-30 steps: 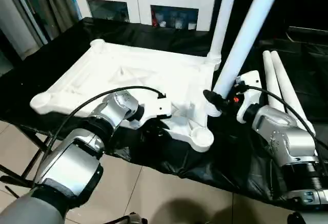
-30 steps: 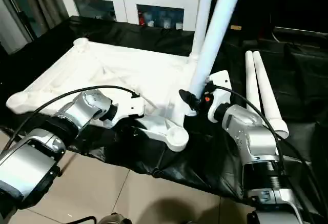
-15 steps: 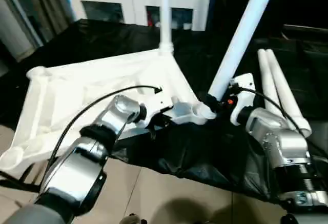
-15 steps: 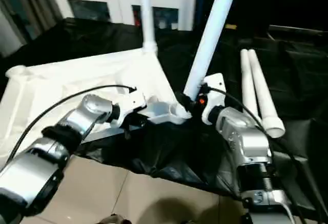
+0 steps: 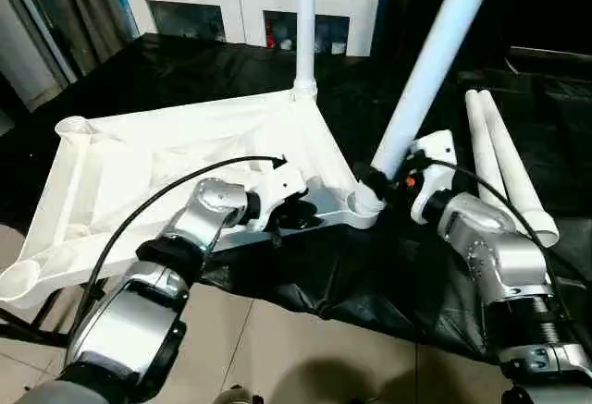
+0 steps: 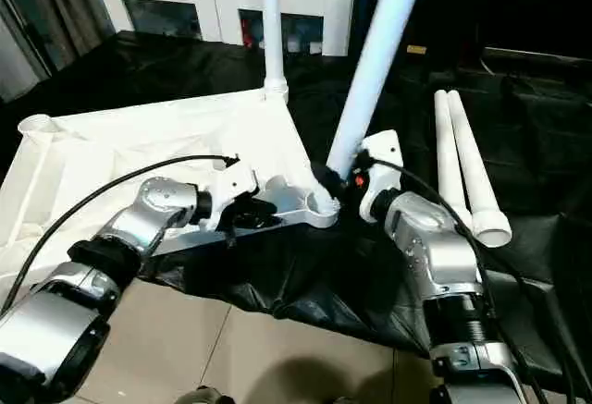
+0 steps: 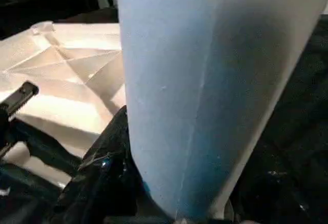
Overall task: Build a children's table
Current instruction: Move table base
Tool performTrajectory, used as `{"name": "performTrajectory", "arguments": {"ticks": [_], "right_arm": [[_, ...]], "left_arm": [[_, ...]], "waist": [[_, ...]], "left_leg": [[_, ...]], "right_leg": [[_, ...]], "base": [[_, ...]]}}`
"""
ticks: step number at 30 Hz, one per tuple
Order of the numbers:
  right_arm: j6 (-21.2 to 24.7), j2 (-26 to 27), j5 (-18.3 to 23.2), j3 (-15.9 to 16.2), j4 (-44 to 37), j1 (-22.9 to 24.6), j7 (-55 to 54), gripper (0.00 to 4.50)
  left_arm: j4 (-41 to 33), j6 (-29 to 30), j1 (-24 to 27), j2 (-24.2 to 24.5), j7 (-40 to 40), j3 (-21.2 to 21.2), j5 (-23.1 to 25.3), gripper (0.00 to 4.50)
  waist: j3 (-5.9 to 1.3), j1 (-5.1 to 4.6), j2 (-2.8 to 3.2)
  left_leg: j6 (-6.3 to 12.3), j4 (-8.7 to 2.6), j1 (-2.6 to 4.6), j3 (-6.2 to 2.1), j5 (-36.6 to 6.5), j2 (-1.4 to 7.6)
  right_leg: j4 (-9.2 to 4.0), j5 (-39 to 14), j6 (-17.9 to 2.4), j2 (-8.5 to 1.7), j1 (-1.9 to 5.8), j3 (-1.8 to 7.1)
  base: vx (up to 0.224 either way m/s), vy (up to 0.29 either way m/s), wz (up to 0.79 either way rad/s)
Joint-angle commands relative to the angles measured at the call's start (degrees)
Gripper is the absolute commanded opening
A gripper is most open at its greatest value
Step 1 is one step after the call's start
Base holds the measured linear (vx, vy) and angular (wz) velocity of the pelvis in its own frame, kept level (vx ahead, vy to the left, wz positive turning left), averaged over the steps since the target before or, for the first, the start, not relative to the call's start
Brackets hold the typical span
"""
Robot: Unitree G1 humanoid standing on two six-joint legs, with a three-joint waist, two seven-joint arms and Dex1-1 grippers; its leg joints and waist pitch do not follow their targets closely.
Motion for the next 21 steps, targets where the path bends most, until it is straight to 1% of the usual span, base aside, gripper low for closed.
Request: {"name": "performTrajectory", "arguments": {"ticks": [1, 3, 4, 5, 8, 9, 10, 11, 12, 14, 16, 19, 21], "right_arm": [[-1.0, -0.1, -0.4, 0.6, 0.6, -1.2, 0.8, 1.91], [-1.1, 0.0, -0.5, 0.6, 0.8, -1.4, 0.9, 1.91], [-1.5, 0.1, -0.9, 0.8, 1.7, -2.0, 1.0, 1.91], [-1.6, 0.1, -0.9, 0.8, 1.8, -2.1, 1.0, 1.91], [-2.3, 0.4, -1.4, 1.0, 3.3, -2.9, 1.0, 1.91], [-2.5, 0.5, -1.5, 1.2, 3.7, -3.1, 1.2, 1.91], [-2.5, 0.6, -1.7, 1.5, 4.2, -3.4, 1.5, 1.91], [-2.5, 0.6, -1.9, 1.8, 4.7, -3.5, 1.9, 1.91], [-2.6, 0.6, -2.1, 2.1, 5.0, -3.6, 2.2, 1.91], [-1.9, 0.3, -2.7, 3.4, 5.5, -3.6, 3.6, 1.91], [-1.2, -0.1, -3.0, 4.1, 5.5, -3.5, 4.6, 1.91], [-0.8, -0.5, -3.2, 4.6, 5.5, -3.5, 5.1, 1.91], [-1.4, -0.8, -4.1, 5.1, 6.2, -3.5, 5.4, 1.91]], "left_arm": [[-0.9, 0.7, 0.6, 1.1, -0.4, 0.3, 0.5, 0.86], [-1.0, 1.1, 0.7, 1.2, -0.8, 0.3, 0.3, 0.68], [-1.4, 1.6, 0.9, 1.3, -1.3, 0.3, 0.2, 0.68], [-1.4, 1.6, 0.9, 1.3, -1.4, 0.4, 0.2, 0.64], [-1.8, 2.1, 1.2, 1.4, -2.5, 0.5, -0.2, 0.3], [-1.9, 2.3, 1.3, 1.4, -2.6, 0.8, -0.5, 0.3], [-2.1, 2.4, 1.4, 1.4, -3.0, 0.9, -0.7, 0.2], [-2.3, 2.5, 1.5, 1.5, -3.4, 0.9, -0.9, 0.2], [-2.6, 2.9, 1.6, 1.5, -3.8, 0.9, -1.0, 0.04], [-3.1, 3.8, 1.9, 2.0, -4.7, 0.1, -0.4, 0.04], [-3.3, 4.1, 1.9, 2.2, -5.0, -0.2, 0.0, 0.0], [-3.5, 4.0, 1.8, 2.3, -5.0, -0.5, 0.3, 0.0], [-3.8, 3.8, 1.8, 2.2, -5.5, -0.4, 0.2, 0.0]], "waist": [[-4.6, 0.17, -1.21], [-4.61, 0.23, -1.19], [-4.6, 0.17, -1.21], [-4.56, 0.18, -1.21], [-4.57, 0.18, -1.26], [-4.6, 0.17, -1.42], [-4.65, 0.2, -1.28], [-4.61, 0.16, -1.34], [-4.6, 0.13, -1.47], [-4.68, 0.17, -1.38], [-4.6, 0.07, -1.54], [-4.57, -0.01, -1.51], [-4.53, -0.06, -1.53]], "left_leg": [[4.52, -3.94, 0.72, -0.83, -6.3, 2.23], [4.43, -3.97, 0.78, -0.84, -6.4, 2.3], [4.31, -3.98, 0.79, -0.81, -6.7, 2.31], [4.21, -3.97, 0.78, -0.8, -6.8, 2.29], [4.18, -3.96, 0.72, -0.79, -6.8, 2.16], [4.22, -3.96, 0.7, -0.78, -6.6, 2.18], [4.33, -3.93, 0.72, -0.77, -6.1, 2.21], [4.34, -3.94, 0.68, -0.81, -6.0, 2.26], [4.38, -3.96, 0.67, -0.79, -6.1, 2.29], [4.56, -3.94, 0.67, -0.83, -5.8, 2.39], [4.65, -3.95, 0.6, -0.78, -5.9, 2.39], [4.54, -4.0, 0.66, -0.81, -6.1, 2.37], [4.28, -4.02, 0.71, -0.79, -6.6, 2.35]], "right_leg": [[-4.78, -18.1, -5.6, -5.58, 3.84, 3.42], [-4.73, -17.8, -5.9, -5.55, 3.79, 3.45], [-4.74, -17.7, -6.2, -5.67, 3.78, 3.49], [-4.75, -17.9, -6.3, -5.67, 3.79, 3.47], [-4.77, -18.3, -6.1, -5.64, 3.87, 3.48], [-4.73, -18.1, -6.1, -5.63, 3.89, 3.47], [-4.63, -17.5, -6.3, -5.65, 3.87, 3.49], [-4.54, -17.2, -6.5, -5.61, 3.86, 3.46], [-4.53, -17.1, -6.6, -5.6, 3.85, 3.48], [-4.3, -16.1, -6.9, -5.7, 3.9, 3.54], [-4.34, -15.8, -7.0, -5.67, 3.91, 3.56], [-4.37, -16.2, -7.0, -5.63, 3.89, 3.56], [-4.52, -16.9, -6.8, -5.67, 3.88, 3.54]], "base": [[0.0, 0.0, 0.0], [0.0, 0.0, 0.0], [0.0, 0.0, 0.0], [0.0, 0.0, 0.0], [0.0, 0.0, 0.0], [0.0, 0.0, 0.0], [0.0, 0.0, 0.0], [0.0, 0.0, 0.0], [0.0, 0.0, 0.0], [0.0, 0.0, 0.0], [0.0, 0.0, 0.0], [0.0, 0.0, 0.0], [0.0, 0.0, 0.0]]}}
